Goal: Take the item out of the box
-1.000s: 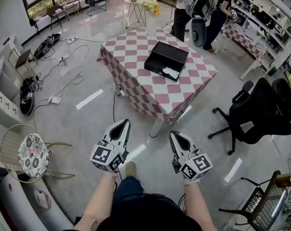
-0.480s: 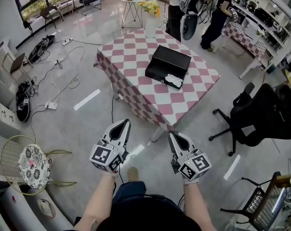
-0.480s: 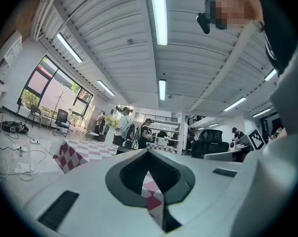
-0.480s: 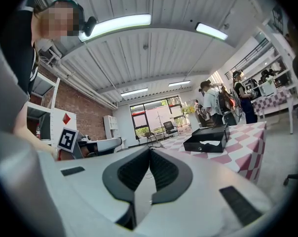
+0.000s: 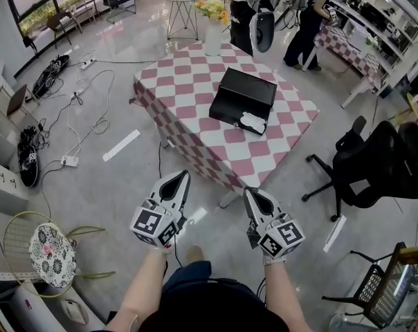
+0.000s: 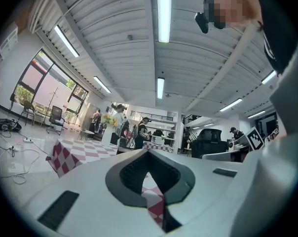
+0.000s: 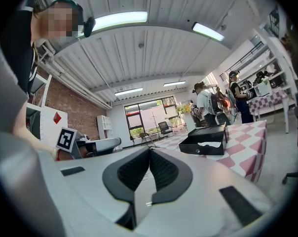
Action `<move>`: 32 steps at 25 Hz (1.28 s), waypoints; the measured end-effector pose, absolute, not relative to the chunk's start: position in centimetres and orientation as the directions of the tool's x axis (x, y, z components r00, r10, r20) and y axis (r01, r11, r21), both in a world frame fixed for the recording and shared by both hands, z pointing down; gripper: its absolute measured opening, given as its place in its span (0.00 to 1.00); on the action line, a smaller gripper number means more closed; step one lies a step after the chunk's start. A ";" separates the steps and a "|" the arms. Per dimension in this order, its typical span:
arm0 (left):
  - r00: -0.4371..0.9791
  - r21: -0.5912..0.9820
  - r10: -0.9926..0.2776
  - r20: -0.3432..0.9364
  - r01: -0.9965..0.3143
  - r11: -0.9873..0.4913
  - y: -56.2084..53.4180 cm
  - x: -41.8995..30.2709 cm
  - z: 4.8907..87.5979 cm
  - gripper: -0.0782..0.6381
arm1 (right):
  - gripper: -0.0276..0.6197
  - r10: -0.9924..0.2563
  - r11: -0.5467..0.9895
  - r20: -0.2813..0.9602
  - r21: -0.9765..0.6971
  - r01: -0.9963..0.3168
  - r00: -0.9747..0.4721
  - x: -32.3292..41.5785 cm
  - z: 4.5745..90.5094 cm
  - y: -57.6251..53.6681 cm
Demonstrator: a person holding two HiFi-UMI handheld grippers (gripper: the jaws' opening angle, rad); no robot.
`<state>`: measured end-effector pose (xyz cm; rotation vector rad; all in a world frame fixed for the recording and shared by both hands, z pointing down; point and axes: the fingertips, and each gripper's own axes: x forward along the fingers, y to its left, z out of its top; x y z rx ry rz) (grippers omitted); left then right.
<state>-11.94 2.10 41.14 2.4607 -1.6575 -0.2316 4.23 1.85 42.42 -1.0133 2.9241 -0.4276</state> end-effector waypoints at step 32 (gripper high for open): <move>0.388 0.234 -0.920 -0.045 -0.892 -0.388 -1.6 -17.0 42.8 0.12 | 0.05 -0.618 0.750 0.065 -0.251 -0.612 -0.784 -1.5 43.6 -3.3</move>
